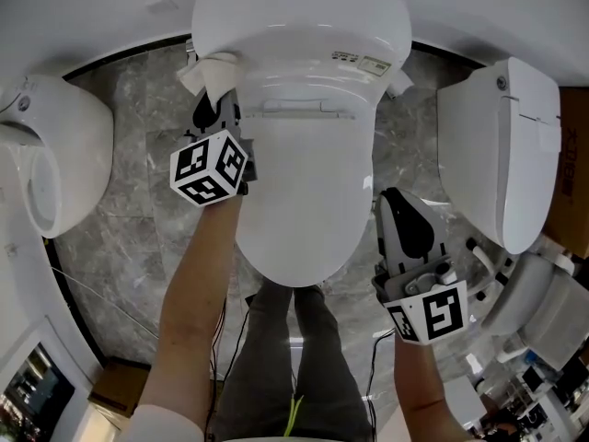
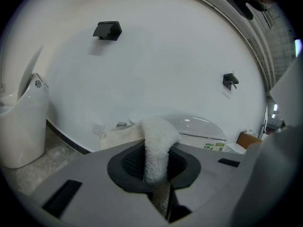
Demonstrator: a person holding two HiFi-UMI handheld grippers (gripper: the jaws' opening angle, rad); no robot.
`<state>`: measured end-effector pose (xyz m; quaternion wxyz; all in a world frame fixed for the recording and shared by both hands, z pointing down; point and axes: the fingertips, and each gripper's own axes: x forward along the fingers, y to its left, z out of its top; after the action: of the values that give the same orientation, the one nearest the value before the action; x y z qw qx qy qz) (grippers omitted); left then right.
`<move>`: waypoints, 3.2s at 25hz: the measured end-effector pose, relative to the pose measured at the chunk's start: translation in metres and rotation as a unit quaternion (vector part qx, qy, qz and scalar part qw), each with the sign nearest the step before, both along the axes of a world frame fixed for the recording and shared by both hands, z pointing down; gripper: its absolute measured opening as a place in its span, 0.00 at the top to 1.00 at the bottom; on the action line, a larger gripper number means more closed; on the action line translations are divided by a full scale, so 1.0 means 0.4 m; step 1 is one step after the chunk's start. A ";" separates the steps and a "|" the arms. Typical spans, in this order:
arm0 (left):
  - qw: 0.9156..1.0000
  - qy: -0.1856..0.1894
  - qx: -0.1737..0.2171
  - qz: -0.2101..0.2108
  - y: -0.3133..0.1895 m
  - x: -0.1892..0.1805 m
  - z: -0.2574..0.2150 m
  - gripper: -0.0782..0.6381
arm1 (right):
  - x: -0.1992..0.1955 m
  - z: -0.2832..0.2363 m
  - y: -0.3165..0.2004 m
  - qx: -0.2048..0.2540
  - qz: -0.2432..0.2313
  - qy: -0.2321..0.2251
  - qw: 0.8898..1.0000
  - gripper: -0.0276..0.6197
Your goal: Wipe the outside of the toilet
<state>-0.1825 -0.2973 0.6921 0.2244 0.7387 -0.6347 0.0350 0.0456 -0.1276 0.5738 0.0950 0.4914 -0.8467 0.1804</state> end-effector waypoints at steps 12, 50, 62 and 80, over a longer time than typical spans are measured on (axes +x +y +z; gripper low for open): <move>1.000 -0.008 -0.011 0.020 -0.030 0.063 0.051 0.81 | 0.022 0.037 -0.011 -0.001 0.002 -0.006 1.000 0.88; 0.990 -0.042 -0.027 0.136 -0.056 0.465 0.125 0.81 | 0.256 0.086 0.067 -0.007 0.062 -0.014 0.998 0.88; 0.980 -0.050 -0.021 0.189 -0.035 0.640 0.119 0.81 | 0.336 0.081 0.120 -0.004 0.083 -0.013 0.996 0.88; 0.963 -0.044 -0.013 0.264 0.025 0.861 0.116 0.81 | 0.438 0.075 0.191 -0.002 0.118 -0.006 0.993 0.88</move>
<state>0.1619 -0.2875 0.7385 0.1886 0.8748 -0.4256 0.1340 0.2208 -0.0512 0.6037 0.0694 0.5867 -0.7829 0.1950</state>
